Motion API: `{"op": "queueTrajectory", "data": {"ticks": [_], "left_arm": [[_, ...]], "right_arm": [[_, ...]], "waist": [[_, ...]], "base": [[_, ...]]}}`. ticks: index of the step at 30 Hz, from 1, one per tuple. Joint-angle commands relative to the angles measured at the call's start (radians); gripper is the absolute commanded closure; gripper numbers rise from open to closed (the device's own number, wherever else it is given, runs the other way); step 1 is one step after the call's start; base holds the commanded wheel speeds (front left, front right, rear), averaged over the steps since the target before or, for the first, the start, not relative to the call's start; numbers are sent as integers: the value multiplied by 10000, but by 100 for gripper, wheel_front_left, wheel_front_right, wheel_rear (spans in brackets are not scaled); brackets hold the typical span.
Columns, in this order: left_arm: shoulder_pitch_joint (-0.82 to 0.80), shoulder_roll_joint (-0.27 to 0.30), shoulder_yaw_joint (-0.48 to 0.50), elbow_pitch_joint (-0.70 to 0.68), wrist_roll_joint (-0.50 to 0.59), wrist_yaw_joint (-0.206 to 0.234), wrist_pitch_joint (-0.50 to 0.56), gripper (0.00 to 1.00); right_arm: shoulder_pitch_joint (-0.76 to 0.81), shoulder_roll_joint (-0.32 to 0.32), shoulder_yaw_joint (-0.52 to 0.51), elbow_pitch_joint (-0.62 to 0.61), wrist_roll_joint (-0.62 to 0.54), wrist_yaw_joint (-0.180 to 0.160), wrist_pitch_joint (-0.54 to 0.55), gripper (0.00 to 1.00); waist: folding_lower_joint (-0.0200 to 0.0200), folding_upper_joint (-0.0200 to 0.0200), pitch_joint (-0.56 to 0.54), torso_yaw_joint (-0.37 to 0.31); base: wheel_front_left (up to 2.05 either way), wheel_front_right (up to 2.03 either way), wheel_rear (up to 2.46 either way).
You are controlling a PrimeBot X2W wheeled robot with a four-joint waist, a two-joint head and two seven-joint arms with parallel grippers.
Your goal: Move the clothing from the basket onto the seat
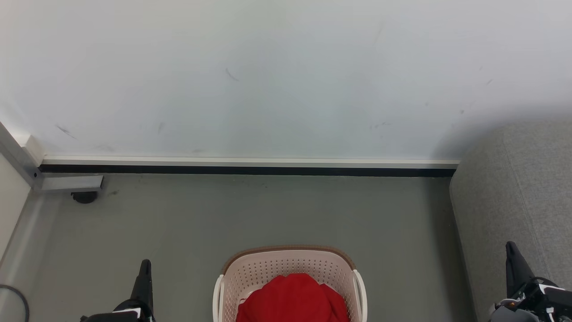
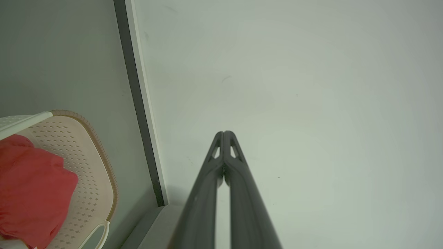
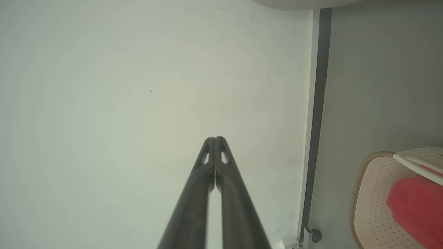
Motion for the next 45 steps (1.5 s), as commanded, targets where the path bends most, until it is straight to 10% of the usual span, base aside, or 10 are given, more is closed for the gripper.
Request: {"op": "queueTrajectory", "data": {"ticks": [1, 19, 20, 45], "left_arm": [[-60, 5, 4, 30, -64, -28, 3, 100], [-60, 5, 4, 30, -64, -28, 2, 100], [0, 0, 0, 0, 0, 0, 0, 0], [910, 21, -223, -606, 1780, 7, -591, 0]], "right_arm": [[-23, 37, -13, -4, -9, 5, 15, 100], [-23, 37, -13, -4, -9, 5, 15, 100], [0, 0, 0, 0, 0, 0, 0, 0], [692, -114, 1302, -40, -1415, 1, -1222, 0]], "waist": [[0, -1, 0, 0], [0, -1, 0, 0], [0, -1, 0, 0], [0, -1, -81, -6]], "base": [[0, 0, 0], [0, 0, 0], [0, 0, 0], [0, 0, 0]]}}
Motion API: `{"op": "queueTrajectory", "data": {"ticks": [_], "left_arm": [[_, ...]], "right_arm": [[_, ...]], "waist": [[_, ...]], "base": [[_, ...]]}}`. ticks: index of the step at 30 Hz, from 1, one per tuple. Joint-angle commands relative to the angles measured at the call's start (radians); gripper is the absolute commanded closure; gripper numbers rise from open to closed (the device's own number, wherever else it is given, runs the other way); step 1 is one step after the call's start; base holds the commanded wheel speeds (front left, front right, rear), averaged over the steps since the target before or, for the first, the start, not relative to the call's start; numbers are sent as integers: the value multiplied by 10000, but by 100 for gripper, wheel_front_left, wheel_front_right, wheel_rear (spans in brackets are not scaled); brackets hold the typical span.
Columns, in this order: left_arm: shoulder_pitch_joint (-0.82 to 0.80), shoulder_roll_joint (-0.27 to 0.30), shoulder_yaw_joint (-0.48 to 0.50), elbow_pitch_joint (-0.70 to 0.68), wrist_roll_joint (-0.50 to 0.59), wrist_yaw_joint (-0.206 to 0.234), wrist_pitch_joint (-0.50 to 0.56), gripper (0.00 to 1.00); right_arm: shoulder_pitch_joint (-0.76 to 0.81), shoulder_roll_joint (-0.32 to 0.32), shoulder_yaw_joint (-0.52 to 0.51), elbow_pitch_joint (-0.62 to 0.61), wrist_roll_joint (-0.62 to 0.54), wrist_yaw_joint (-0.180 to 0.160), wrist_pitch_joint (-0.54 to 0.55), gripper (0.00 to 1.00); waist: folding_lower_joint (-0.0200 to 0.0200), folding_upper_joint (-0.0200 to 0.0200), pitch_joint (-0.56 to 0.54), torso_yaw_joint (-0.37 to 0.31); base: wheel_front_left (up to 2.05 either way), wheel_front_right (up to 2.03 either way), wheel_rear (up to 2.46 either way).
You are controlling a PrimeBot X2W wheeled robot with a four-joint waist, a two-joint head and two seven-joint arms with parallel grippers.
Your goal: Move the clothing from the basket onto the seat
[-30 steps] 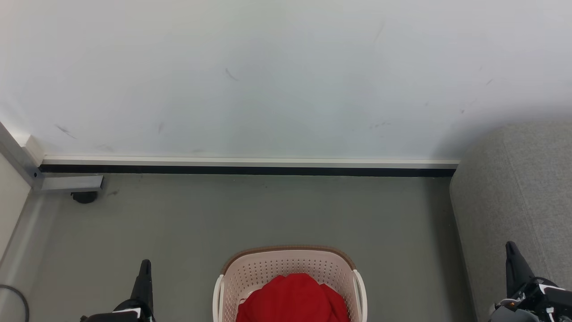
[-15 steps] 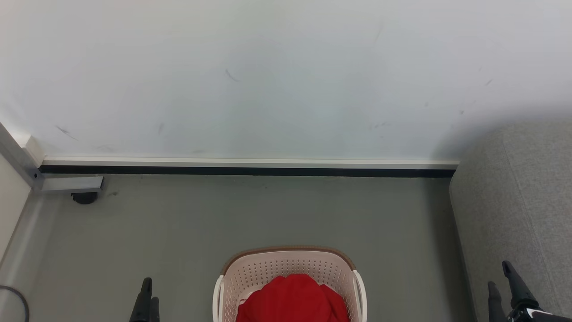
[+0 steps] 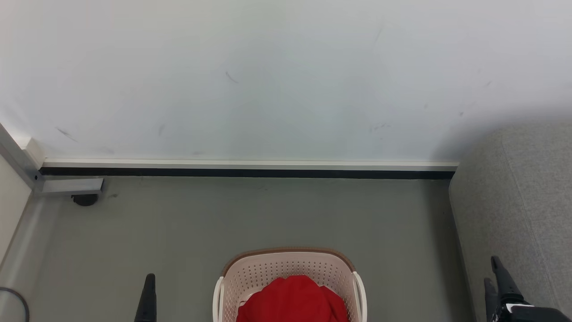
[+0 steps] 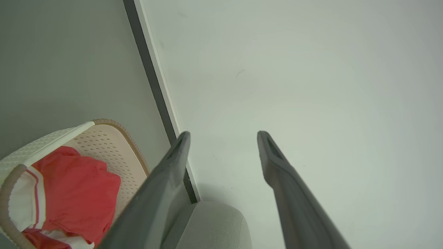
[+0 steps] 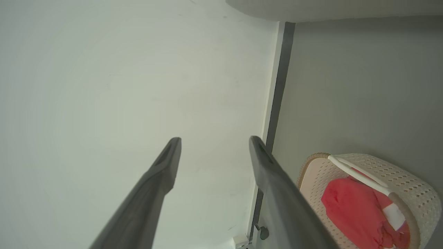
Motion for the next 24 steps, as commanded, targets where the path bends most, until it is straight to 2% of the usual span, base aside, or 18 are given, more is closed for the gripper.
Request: {"op": "queueTrajectory", "data": {"ticks": [1, 7, 13, 20, 24], "left_arm": [[36, 41, 62, -240, 589, -5, -113, 0], [230, 18, 200, -573, 2337, 36, -306, 0], [407, 22, -45, -938, 3884, 354, -455, 0], [571, 25, -357, -1455, 5561, 699, -619, 0], [644, 26, -477, -1611, 6130, 814, -691, 0]], "right_arm": [[-118, -128, 130, -214, -582, 3, -166, 0], [43, -69, 461, -719, -2710, 3, -565, 0], [190, -315, 1214, -793, -4478, 3, -883, 0], [313, -345, 1703, -1338, -5784, 4, -1229, 0], [453, -279, 1733, -1277, -6300, 4, -1371, 0]], "waist": [[0, 0, -9, 2], [0, 0, -54, 3], [0, 0, -112, 8], [0, 0, -149, 37], [0, 0, -168, 55]], "base": [[0, 0, 0], [0, 0, 0], [0, 0, 0], [0, 0, 0], [0, 0, 0]]}}
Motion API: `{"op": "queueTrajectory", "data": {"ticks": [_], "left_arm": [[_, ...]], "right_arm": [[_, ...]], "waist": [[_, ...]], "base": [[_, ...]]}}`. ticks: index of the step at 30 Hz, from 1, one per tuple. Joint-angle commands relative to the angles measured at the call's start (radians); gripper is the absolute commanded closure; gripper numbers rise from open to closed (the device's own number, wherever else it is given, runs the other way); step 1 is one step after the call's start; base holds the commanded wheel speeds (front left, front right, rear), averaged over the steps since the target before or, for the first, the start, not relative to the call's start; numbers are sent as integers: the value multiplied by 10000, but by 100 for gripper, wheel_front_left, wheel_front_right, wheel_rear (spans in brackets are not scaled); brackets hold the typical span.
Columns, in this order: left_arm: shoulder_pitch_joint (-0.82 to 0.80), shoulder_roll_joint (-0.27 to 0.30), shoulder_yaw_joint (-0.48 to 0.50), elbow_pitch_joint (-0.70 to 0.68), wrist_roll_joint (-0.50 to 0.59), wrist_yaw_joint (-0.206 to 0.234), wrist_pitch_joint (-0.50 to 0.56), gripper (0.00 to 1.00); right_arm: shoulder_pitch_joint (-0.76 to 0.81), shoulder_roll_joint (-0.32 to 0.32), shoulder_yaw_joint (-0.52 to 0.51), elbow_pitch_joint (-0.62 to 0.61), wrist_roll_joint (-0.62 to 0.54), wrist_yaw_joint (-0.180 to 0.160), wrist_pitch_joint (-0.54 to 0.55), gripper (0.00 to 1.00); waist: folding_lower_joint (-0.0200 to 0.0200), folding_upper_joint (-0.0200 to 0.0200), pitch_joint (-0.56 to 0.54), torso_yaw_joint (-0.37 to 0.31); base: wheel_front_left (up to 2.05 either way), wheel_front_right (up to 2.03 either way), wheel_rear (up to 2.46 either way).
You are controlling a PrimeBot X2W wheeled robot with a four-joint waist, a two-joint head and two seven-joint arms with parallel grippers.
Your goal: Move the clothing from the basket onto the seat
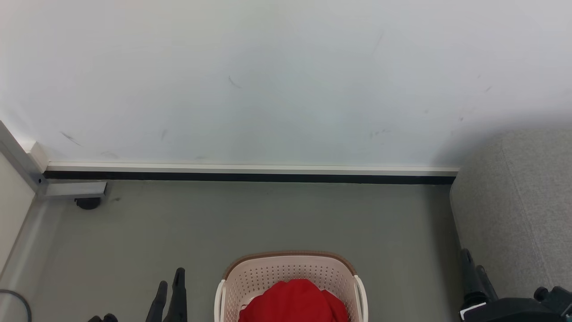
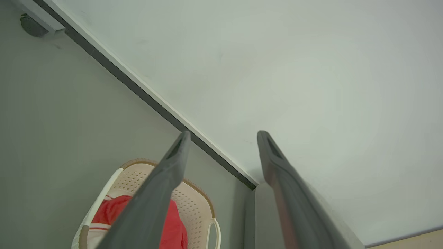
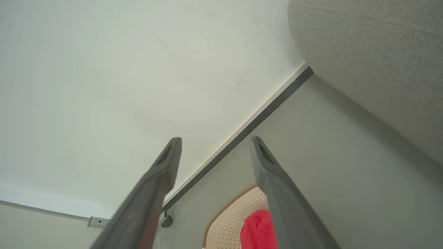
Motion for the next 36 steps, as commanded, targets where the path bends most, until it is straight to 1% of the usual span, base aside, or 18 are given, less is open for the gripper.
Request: {"op": "queueTrajectory", "data": {"ticks": [1, 5, 9, 14, 21, 29, 36], "left_arm": [[55, 45, -50, -234, 436, 35, -73, 0], [80, 46, -169, -526, 1098, 119, -164, 0], [190, 48, -198, -756, 1629, 208, -249, 0], [275, 51, -254, -962, 2273, 225, -343, 0], [389, 54, -348, -1157, 3166, 338, -484, 0], [474, 56, -441, -1461, 4213, 569, -615, 0], [541, 85, -577, -1832, 5037, 595, -737, 0]], "right_arm": [[-37, -28, 118, -160, -327, 4, -107, 0], [7, 11, 416, -259, -852, 4, -288, 0], [-42, -184, 994, -400, -1428, 4, -460, 0], [16, -260, 1361, -591, -2016, 4, -675, 0], [135, -320, 1698, -900, -2895, 5, -941, 0], [290, -187, 1758, -1098, -3785, 4, -1234, 0], [384, -271, 2110, -1302, -4565, 4, -1471, 0]], "waist": [[0, 0, -6, 9], [0, 0, -21, 26], [0, 0, -34, 9], [0, 0, -53, -9], [0, 0, -77, -9], [0, 0, -89, 7], [0, 0, -127, -9]], "base": [[0, 0, 0], [0, 0, 0], [0, 0, 0], [0, 0, 0], [0, 0, 0], [0, 0, 0], [0, 0, 0]]}}
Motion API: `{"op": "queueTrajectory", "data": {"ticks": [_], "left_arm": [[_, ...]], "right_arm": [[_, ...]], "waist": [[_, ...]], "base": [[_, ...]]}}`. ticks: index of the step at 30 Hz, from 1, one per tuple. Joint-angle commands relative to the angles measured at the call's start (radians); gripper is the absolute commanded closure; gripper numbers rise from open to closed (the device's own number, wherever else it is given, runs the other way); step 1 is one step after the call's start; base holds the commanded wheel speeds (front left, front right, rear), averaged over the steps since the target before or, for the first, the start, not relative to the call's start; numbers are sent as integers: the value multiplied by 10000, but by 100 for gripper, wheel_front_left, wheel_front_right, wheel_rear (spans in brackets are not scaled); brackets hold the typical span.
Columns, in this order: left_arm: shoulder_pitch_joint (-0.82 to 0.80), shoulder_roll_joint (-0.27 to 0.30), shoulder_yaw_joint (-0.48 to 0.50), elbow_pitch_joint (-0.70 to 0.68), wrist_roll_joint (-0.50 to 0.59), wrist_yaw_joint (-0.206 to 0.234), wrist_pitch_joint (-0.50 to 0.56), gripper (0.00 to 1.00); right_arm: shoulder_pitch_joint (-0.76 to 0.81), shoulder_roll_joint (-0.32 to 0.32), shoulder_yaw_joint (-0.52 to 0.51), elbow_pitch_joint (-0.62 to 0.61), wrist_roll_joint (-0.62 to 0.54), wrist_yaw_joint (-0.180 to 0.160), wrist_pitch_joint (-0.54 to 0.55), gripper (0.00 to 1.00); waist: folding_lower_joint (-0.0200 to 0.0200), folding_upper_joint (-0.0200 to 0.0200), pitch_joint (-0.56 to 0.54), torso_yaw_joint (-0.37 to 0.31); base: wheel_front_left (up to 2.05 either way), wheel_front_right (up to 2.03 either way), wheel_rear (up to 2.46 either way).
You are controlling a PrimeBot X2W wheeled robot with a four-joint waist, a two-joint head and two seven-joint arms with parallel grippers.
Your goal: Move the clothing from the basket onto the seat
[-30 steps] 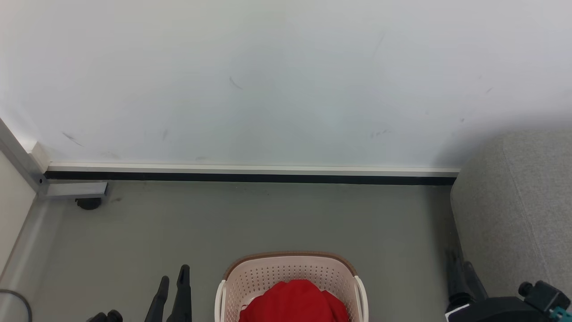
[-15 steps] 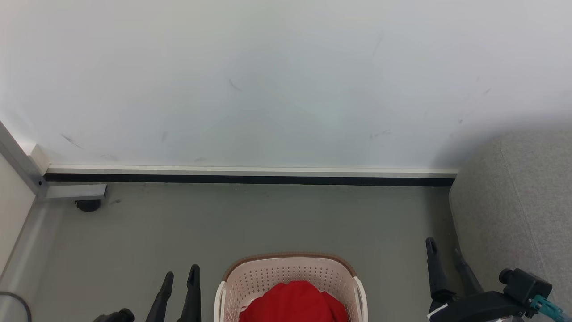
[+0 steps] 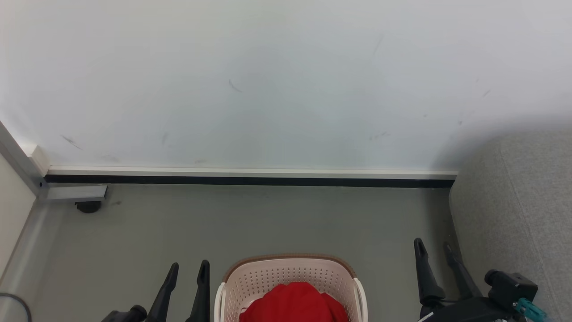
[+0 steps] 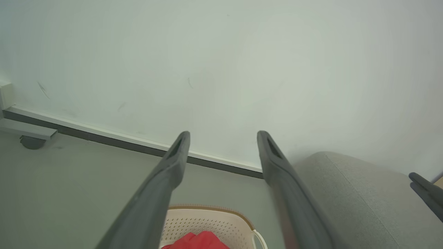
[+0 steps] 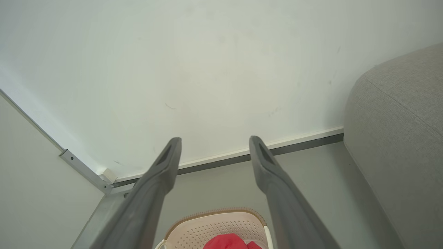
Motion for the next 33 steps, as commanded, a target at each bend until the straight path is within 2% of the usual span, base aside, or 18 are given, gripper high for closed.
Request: {"op": "queueTrajectory", "data": {"ticks": [1, 18, 33], "left_arm": [[77, 46, -20, -157, 346, 28, -108, 0], [350, 53, -85, -493, 1717, 26, -343, 0], [565, 34, -111, -700, 2930, 204, -545, 0]], "right_arm": [[54, -94, 109, -145, -283, 2, -107, 0], [358, -59, 427, -535, -1763, 3, -590, 0], [588, 114, 517, -831, -3139, 3, -1007, 0]], "waist": [[0, 0, -7, -2], [0, 0, -150, 30], [0, 0, -158, 67]], "base": [[0, 0, 0], [0, 0, 0], [0, 0, 0]]}}
